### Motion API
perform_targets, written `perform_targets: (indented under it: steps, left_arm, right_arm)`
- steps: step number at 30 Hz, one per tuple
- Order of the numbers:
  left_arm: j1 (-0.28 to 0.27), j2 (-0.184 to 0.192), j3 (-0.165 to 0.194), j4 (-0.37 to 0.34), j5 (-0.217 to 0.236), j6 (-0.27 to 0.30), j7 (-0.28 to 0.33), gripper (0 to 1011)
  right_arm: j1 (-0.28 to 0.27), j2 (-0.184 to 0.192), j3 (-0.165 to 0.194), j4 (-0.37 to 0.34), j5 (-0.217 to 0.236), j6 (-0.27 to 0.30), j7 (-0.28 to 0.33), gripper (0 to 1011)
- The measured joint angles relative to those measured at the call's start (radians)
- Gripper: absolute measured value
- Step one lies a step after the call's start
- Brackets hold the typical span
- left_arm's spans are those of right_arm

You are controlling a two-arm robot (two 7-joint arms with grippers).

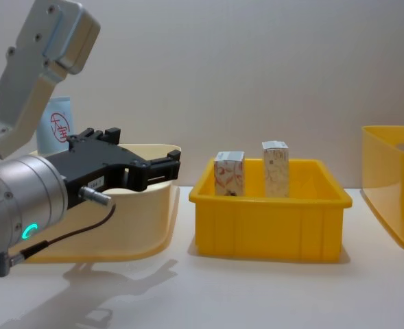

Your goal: Bimanual collaborative sorting of washing and personal care products

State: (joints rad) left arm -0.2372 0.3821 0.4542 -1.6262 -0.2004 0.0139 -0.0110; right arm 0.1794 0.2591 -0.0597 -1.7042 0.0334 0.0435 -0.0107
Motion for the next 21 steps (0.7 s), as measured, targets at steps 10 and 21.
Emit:
perform_targets:
  steps: [10, 21]
  left_arm:
    - [0.0, 0.0, 0.0, 0.0, 0.0, 0.0, 0.0, 1003]
    - [0.0, 0.0, 0.0, 0.0, 0.0, 0.0, 0.0, 1003]
  right_arm:
    - [0.017, -0.033, 0.013, 0.053, 0.008, 0.112, -0.012, 415]
    - [0.052, -0.074, 0.013, 0.138, 0.019, 0.172, -0.017, 415]
